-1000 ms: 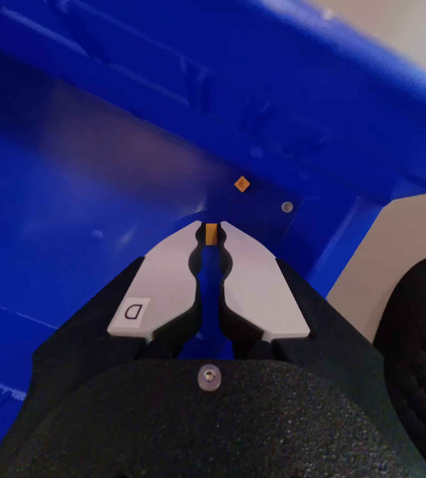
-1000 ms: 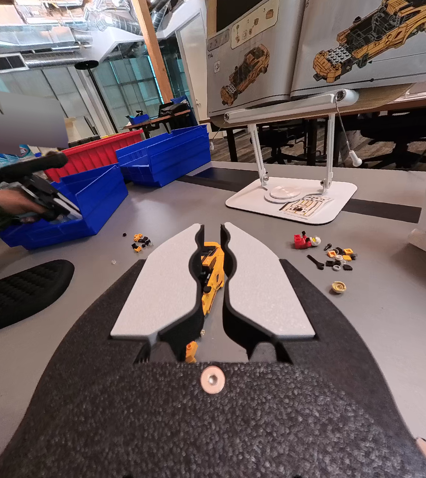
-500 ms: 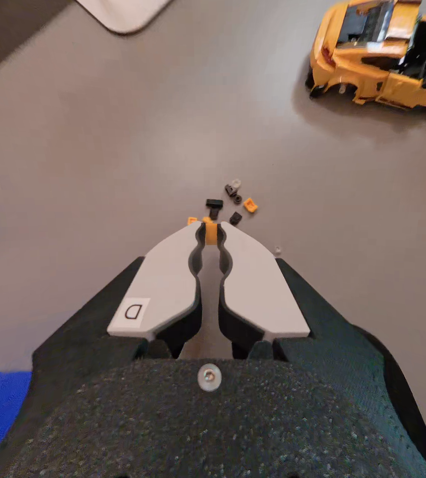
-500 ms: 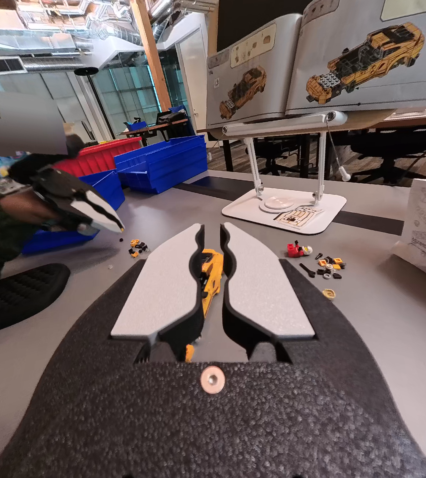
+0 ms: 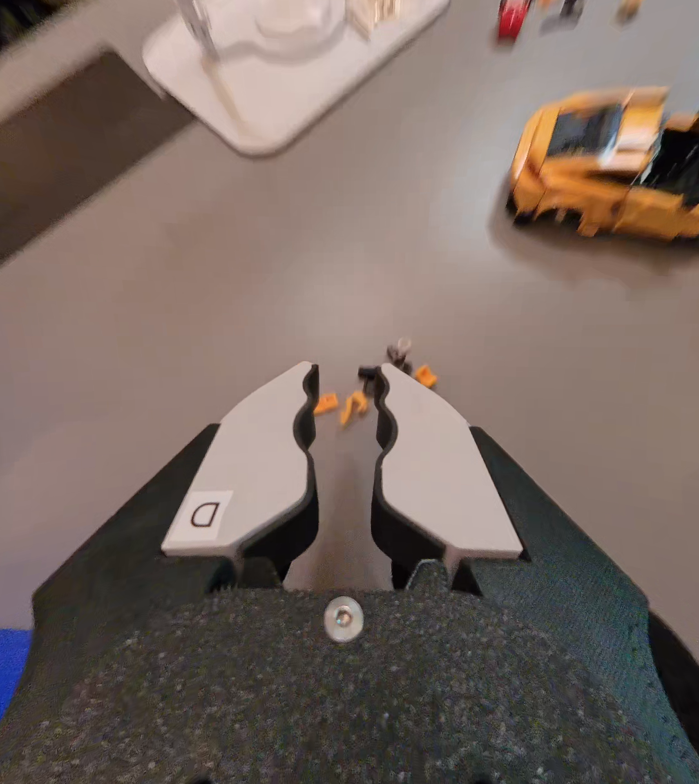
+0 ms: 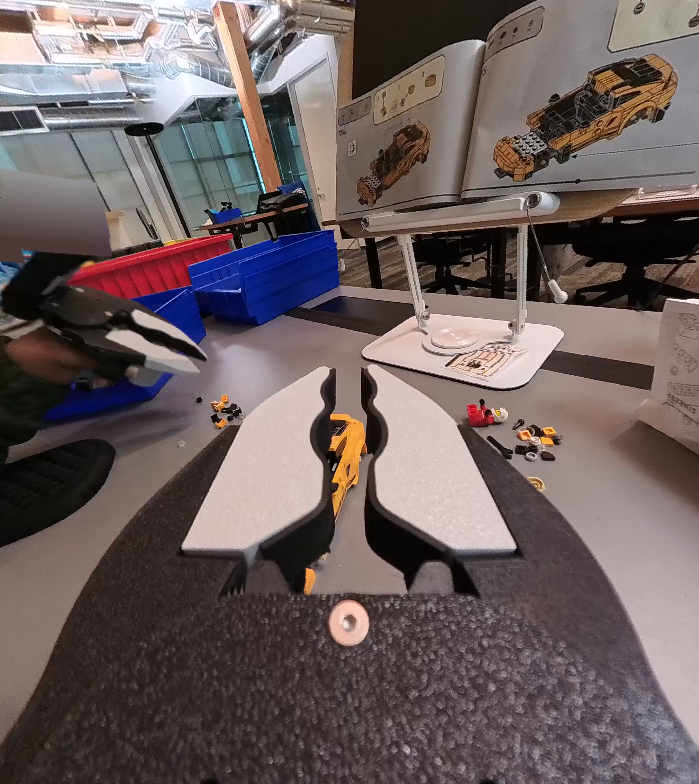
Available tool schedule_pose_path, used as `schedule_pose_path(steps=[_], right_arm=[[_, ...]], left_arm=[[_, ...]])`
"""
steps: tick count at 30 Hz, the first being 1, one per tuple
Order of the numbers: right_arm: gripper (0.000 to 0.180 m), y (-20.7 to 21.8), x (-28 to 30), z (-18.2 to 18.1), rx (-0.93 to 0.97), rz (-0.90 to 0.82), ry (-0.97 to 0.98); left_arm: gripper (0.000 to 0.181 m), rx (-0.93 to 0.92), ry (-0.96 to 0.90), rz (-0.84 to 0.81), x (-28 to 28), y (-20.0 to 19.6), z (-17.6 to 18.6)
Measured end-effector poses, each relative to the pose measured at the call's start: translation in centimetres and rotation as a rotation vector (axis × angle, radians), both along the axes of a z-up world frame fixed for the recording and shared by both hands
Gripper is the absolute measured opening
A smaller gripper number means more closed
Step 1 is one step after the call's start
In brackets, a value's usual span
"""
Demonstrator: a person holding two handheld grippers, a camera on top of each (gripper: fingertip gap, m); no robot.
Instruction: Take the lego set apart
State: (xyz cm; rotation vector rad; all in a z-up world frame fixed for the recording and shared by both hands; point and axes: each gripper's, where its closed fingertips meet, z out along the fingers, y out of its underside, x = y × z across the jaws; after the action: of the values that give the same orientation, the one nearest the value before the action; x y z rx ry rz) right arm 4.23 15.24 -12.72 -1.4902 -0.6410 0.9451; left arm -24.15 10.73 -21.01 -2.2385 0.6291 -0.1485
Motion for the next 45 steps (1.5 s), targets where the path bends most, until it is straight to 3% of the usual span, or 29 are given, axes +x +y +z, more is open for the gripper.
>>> schedule_pose_path(steps=[4,6,8,13,16,19,27,37,41,45], right_arm=[[0.011,0.1,0.2,0.1,0.006,-0.012,-0.004],[0.015,0.7,0.7,0.2,0.02,-0.051,-0.018],[0.019,1.4,1.7,0.6,0.046,-0.107,-0.028],[0.022,2.4,3.6,1.0,0.079,-0.173,-0.058],[0.002,2.1,3.6,0.7,0.103,-0.153,-0.1],[0.0,1.6,3.0,0.5,0.13,-0.11,-0.149],[0.0,1.1,2.0,-0.1,0.161,-0.106,-0.197],[0.003,1.6,2.2,-0.1,0.202,-0.198,-0.202],[0.01,2.6,0.9,0.0,0.224,-0.213,-0.24],[0.022,4.8,-3.1,2.9,0.33,-0.19,-0.335]], left_arm=[[0.018,0.337,-0.155,-0.062,3.4,0.1,6.6],[0.003,0.509,-0.229,-0.086,5.7,-0.6,9.8],[0.0,0.608,-0.315,-0.1,7.9,-1.3,11.8],[0.0,0.509,-0.375,-0.16,13.6,-1.3,8.9],[0.0,0.452,-0.3,-0.207,15.0,-1.0,5.3],[0.0,0.412,-0.29,-0.26,15.7,-1.0,3.7],[0.0,0.472,-0.275,-0.312,16.0,-1.2,4.3],[0.003,0.533,-0.317,-0.231,15.0,-0.3,5.6],[0.002,0.58,-0.356,-0.178,14.2,1.7,6.9],[0.001,0.658,-0.386,-0.126,12.9,4.7,9.2]])
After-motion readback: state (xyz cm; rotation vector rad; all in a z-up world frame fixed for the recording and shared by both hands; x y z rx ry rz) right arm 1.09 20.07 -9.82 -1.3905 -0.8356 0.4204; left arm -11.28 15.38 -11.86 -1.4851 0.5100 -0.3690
